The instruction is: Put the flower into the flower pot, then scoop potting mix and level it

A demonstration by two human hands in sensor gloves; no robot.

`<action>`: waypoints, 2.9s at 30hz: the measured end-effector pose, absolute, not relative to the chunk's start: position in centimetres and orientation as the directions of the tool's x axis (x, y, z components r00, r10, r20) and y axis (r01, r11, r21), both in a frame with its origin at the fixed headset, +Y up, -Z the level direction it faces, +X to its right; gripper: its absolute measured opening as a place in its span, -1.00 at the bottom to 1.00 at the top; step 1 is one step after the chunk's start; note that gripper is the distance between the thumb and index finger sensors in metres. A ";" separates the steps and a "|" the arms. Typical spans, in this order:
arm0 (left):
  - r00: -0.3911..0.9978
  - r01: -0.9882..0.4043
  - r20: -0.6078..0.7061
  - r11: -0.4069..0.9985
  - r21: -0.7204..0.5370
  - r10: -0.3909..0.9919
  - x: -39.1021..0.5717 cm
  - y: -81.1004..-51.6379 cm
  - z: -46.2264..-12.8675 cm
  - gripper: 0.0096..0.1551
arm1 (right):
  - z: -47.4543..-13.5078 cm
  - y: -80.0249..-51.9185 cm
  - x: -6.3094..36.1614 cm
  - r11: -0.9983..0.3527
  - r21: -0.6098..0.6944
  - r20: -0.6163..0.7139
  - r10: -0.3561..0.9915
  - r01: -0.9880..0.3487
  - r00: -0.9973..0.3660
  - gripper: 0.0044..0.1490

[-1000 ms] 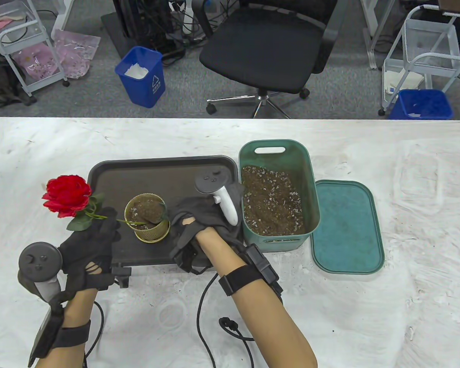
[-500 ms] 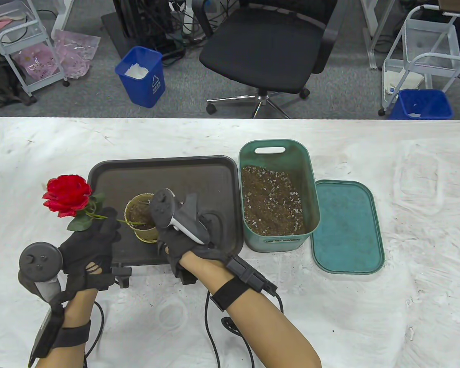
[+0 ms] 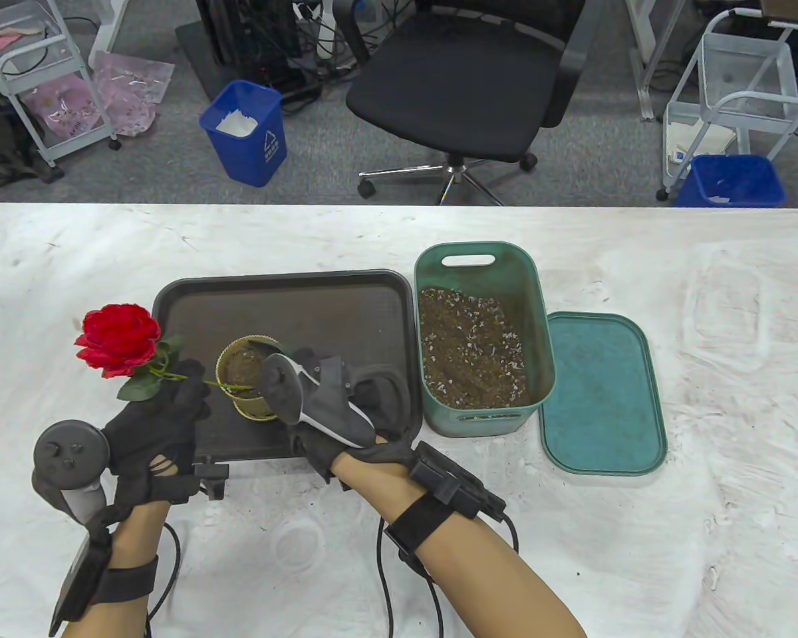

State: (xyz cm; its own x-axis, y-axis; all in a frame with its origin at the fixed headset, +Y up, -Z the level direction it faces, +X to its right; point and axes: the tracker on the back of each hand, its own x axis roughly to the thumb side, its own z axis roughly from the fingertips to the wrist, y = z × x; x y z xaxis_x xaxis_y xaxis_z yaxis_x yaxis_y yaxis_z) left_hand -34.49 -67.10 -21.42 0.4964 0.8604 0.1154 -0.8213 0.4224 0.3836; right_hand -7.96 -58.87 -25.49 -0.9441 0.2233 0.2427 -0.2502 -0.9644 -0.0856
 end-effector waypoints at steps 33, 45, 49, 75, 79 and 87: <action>0.493 -0.818 0.101 0.421 0.391 0.864 -34.6 -67.1 -21.4 -0.54 | -38.4 -63.9 12.2 -0.898 0.250 -0.462 0.218 -0.362 -0.860 -0.36; 0.501 -0.815 0.105 0.427 0.392 0.859 -34.6 -67.0 -21.5 -0.54 | -38.9 -66.5 12.5 -0.621 0.369 -0.605 0.404 -0.691 -0.686 -0.30; 0.499 -0.817 0.107 0.426 0.390 0.860 -34.6 -67.0 -21.4 -0.54 | -38.8 -66.8 12.8 -0.570 0.363 -0.625 0.438 -0.737 -0.646 -0.29; 0.494 -0.820 0.108 0.421 0.387 0.863 -34.7 -67.1 -21.5 -0.54 | -35.7 -65.5 14.3 -0.296 0.161 -0.694 0.644 -0.942 -0.321 -0.31; 0.488 -0.823 0.106 0.417 0.386 0.866 -34.7 -67.2 -21.4 -0.55 | -34.7 -65.1 15.2 -0.271 0.117 -0.693 0.667 -0.955 -0.274 -0.31; 0.484 -0.824 0.101 0.413 0.388 0.869 -34.7 -67.2 -21.4 -0.55 | -32.1 -63.4 16.5 -0.237 0.061 -0.650 0.728 -0.970 -0.219 -0.31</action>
